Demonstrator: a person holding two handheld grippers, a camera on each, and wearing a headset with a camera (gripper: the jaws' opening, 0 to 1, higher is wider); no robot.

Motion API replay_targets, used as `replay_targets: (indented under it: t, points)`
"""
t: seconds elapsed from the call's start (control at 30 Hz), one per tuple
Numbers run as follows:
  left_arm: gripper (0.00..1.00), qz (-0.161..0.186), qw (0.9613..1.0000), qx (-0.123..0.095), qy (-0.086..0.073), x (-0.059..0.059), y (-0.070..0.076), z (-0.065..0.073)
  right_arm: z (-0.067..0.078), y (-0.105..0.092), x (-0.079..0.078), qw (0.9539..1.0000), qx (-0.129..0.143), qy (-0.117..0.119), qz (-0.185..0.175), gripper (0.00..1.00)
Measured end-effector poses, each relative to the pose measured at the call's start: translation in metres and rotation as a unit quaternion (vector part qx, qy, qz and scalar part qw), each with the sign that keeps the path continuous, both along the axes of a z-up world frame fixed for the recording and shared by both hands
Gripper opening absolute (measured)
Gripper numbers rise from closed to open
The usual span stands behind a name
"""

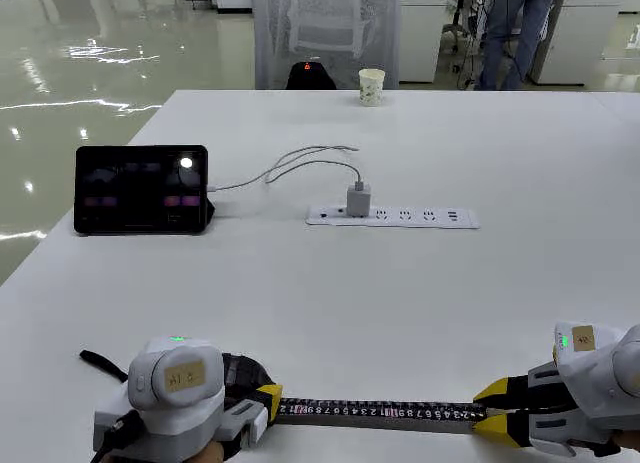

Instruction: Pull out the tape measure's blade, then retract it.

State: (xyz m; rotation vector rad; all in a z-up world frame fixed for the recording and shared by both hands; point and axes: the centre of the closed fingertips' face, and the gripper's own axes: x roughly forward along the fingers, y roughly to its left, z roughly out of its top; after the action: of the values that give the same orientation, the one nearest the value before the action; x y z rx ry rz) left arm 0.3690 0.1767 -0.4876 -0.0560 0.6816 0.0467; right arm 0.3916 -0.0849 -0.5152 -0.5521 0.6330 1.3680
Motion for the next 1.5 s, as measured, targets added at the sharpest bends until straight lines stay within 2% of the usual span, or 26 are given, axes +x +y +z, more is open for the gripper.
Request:
replay_targets:
  t: [0.2,0.57,1.5]
  points:
    - [0.56,-0.001,1.0,-0.002,0.004,-0.0004,0.0,-0.0001,0.0003,0.0002,-0.0004,1.0,0.001,0.004,-0.001,0.09]
    - [0.56,0.001,1.0,-0.005,0.0,-0.0008,0.0,0.0,-0.0003,0.0004,0.0,1.0,-0.001,0.006,-0.001,0.09]
    - [0.56,0.004,0.9998,-0.018,0.004,-0.0013,0.0011,-0.0004,-0.0003,0.0069,0.0009,0.9999,0.001,0.012,0.001,0.09]
